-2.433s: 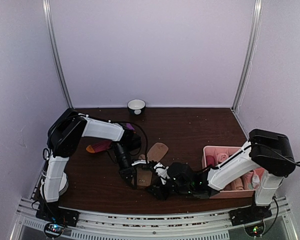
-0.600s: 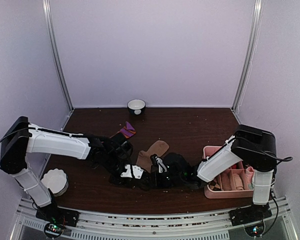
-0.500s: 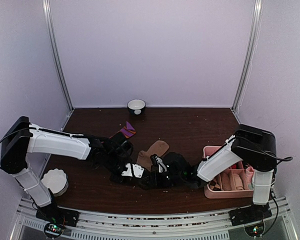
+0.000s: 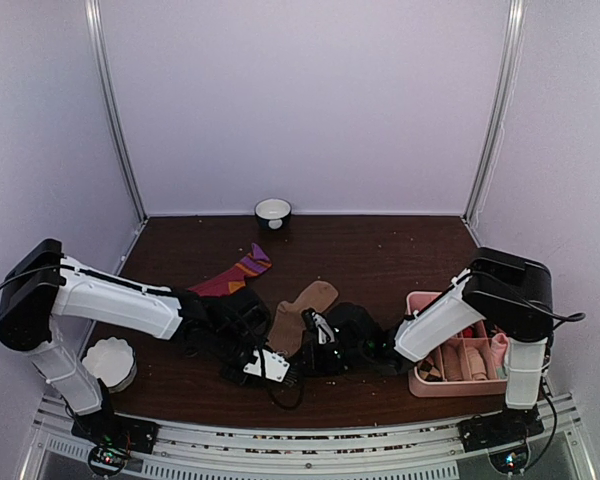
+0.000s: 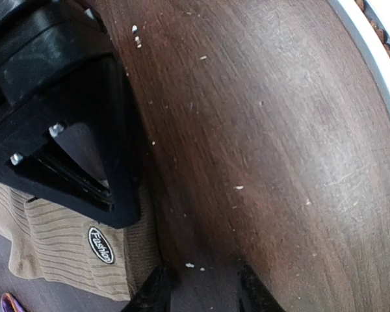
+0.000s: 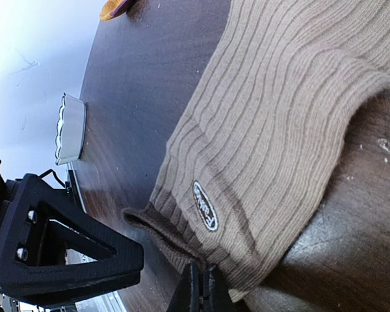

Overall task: Roll the socks
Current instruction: Roll the sock at the center of the board.

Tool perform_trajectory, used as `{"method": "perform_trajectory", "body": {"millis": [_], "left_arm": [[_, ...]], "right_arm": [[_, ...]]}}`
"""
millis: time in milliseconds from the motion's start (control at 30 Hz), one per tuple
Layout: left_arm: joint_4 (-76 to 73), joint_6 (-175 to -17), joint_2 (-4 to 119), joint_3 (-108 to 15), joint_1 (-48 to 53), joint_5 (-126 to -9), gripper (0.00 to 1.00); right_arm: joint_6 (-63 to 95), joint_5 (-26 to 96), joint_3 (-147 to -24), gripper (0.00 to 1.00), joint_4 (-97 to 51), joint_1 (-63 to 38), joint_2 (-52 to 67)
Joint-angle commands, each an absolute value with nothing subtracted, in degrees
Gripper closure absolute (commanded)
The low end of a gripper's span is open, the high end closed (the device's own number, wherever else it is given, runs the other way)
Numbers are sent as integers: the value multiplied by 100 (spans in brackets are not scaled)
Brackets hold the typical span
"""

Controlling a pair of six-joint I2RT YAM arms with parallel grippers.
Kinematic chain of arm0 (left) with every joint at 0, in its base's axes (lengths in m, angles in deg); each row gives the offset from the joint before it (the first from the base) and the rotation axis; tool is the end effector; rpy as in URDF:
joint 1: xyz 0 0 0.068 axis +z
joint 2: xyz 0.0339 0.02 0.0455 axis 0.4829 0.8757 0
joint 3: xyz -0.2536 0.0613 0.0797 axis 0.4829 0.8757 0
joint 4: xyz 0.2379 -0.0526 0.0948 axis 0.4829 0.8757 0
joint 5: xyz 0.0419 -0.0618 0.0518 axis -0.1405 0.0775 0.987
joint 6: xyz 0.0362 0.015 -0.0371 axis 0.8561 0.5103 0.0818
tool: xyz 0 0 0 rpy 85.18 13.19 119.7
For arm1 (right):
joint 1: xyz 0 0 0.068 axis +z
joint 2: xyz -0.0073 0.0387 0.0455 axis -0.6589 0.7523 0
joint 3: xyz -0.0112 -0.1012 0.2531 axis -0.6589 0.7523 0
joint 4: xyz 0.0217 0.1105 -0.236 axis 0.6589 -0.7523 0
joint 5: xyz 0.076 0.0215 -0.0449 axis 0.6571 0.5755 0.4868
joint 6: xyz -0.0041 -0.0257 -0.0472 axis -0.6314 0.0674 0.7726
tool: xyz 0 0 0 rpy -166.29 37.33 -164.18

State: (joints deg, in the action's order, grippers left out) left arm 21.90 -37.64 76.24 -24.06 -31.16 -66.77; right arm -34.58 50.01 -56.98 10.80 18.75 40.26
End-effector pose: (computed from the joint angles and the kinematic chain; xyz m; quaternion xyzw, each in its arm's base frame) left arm 0.1469 -0.2641 0.1514 0.7919 0.5672 -0.0873 0.2088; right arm 0.1729 0.3261 0.0960 -0.1116 0.8614 0.4857 0.0979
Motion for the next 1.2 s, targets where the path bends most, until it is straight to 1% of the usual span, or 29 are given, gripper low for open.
{"method": "perform_trajectory", "body": {"millis": [0,300,400,700,800,867,933,967,1067,1167], "left_arm": [[1856,-3664,7687,-2405,-3134,-6354,65],[1716,-3680,7861,-2410,-3133,-6073,66],[1784,-3679,7992,-2467,-3134,-6018,68],[2078,-3829,8483,-2815,-3118,-5721,82],[2299,-3819,8705,-2958,-3116,-5669,90],[2472,-3836,8832,-3045,-3095,-5630,98],[2621,-3898,8879,-3127,-3061,-5670,100],[2715,-3943,8886,-3184,-3036,-5731,100],[3098,-4175,8915,-3432,-2913,-6025,100],[3668,-4448,9014,-3827,-2703,-6577,100]], "right_arm": [[-3490,4996,-5604,100,463,1838,4103],[-3489,5014,-5531,100,456,1840,4033],[-3513,5023,-5507,100,515,1837,3991],[-3539,5074,-5448,100,605,1824,3896],[-3621,5098,-5326,100,792,1808,3840],[-3659,5110,-5210,100,935,1783,3793],[-3653,5111,-5088,100,1084,1773,3730],[-3651,5082,-5018,97,1181,1761,3685],[-3457,4976,-4893,86,1263,1733,3551],[-3198,4834,-4852,79,1108,1720,3376]]}}
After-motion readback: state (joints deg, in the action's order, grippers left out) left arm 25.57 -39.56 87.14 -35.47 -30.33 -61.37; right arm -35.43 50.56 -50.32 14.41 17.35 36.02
